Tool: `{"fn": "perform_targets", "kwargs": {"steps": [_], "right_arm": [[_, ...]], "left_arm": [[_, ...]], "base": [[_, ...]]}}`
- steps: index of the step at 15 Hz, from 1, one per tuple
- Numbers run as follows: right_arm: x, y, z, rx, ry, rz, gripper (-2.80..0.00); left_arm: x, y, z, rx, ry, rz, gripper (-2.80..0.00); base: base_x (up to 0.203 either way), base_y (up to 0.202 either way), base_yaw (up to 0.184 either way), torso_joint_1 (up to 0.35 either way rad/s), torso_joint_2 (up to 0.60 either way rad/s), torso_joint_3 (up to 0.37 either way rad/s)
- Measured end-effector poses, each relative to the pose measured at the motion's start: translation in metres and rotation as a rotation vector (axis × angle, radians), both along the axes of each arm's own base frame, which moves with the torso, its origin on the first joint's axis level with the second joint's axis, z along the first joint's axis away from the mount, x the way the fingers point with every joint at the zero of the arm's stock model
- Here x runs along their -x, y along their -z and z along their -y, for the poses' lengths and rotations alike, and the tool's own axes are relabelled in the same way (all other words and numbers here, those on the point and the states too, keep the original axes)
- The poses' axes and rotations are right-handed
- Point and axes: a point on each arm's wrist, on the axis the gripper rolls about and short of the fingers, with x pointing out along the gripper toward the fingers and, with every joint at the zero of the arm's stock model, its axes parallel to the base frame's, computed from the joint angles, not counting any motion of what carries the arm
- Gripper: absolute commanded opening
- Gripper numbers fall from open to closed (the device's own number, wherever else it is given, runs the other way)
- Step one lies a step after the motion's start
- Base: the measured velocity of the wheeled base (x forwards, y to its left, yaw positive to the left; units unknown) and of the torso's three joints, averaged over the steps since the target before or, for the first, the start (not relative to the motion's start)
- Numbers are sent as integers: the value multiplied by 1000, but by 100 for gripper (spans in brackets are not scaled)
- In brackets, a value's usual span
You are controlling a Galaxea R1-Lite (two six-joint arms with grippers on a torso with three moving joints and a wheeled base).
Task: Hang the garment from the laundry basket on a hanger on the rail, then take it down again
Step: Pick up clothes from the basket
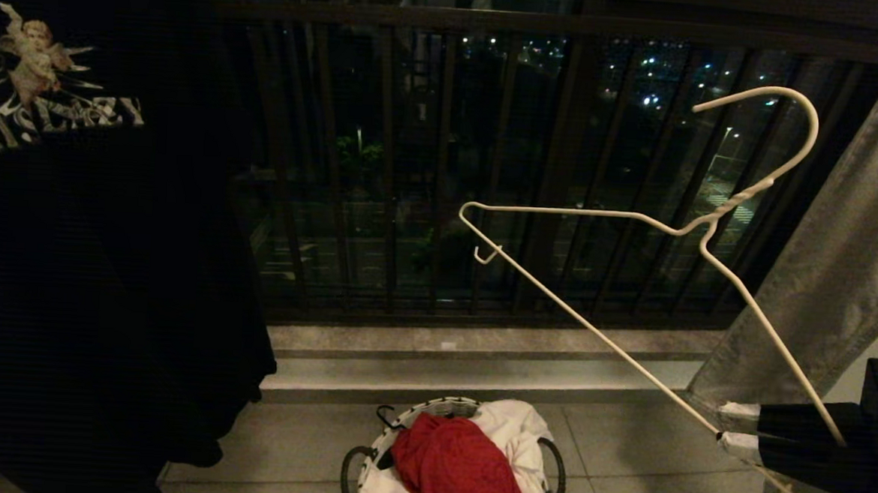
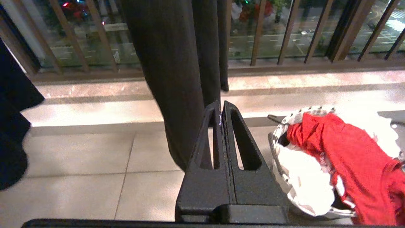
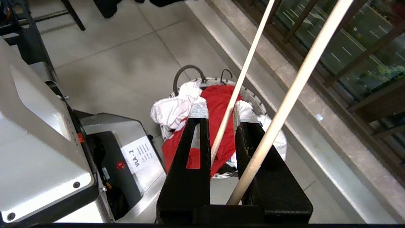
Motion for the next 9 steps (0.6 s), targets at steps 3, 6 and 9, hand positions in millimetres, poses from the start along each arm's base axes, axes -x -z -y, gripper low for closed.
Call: {"fn": "perform_targets", "kwargs": {"steps": [3,6,9], "right_arm": [[2,-1,0,-1,1,6,-280],[3,-2,1,-2,1,14,-280],[4,-2,1,-3,1,16,-280]], "left_arm": [[0,0,0,0,-1,0,-280],[0,0,0,0,-1,-1,-280],[0,0,0,0,0,-1,-280]], "base": [[0,0,0,-124,467,339],[0,0,0,-98,454,353],[0,0,0,-41,259,219]]}}
